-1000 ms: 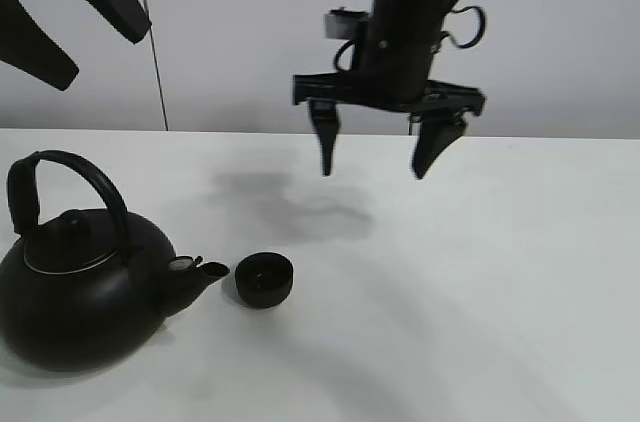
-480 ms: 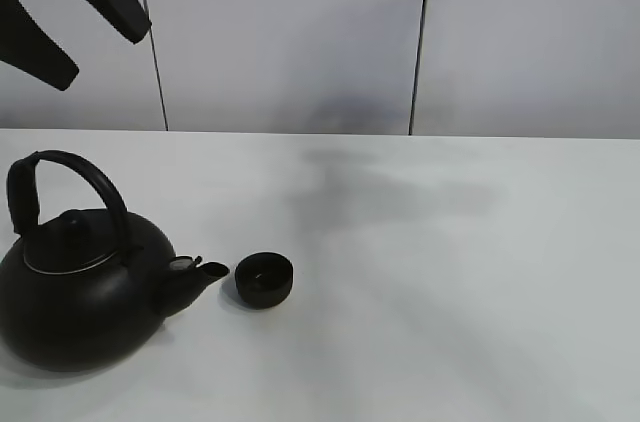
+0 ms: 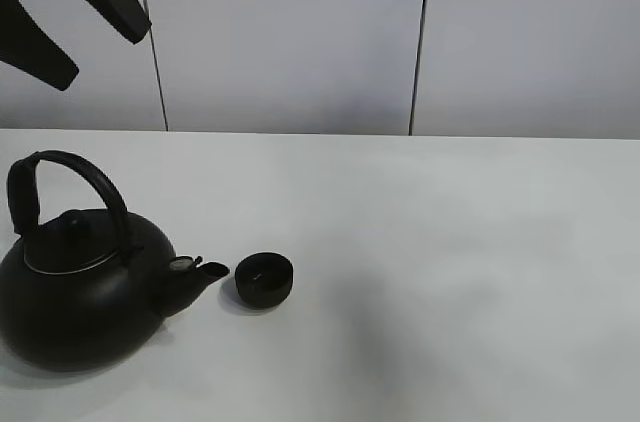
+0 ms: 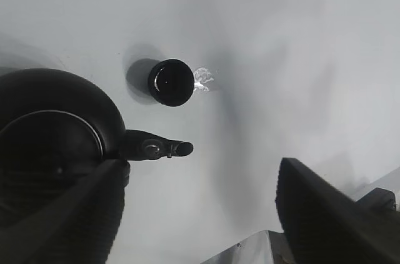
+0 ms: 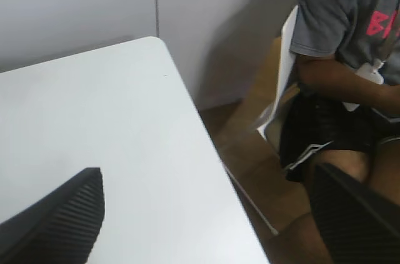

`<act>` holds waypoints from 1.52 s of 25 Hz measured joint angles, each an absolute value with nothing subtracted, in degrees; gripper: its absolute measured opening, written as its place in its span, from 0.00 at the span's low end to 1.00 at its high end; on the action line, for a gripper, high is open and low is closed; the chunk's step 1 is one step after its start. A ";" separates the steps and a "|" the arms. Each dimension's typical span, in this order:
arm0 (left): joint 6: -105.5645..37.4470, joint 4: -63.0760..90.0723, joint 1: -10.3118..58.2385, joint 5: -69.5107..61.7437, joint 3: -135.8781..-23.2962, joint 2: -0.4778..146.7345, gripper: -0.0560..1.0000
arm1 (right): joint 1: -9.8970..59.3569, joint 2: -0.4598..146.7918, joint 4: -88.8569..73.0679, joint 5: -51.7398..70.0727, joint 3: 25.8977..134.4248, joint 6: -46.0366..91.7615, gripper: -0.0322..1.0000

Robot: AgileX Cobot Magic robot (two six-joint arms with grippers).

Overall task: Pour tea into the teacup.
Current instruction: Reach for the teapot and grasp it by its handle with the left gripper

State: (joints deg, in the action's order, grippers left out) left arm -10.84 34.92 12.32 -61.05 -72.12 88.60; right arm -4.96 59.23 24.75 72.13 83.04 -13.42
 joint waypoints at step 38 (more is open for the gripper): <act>-10.84 34.92 12.32 -61.05 -72.12 88.60 0.53 | -1.08 1.94 -1.99 62.80 26.92 1.13 0.63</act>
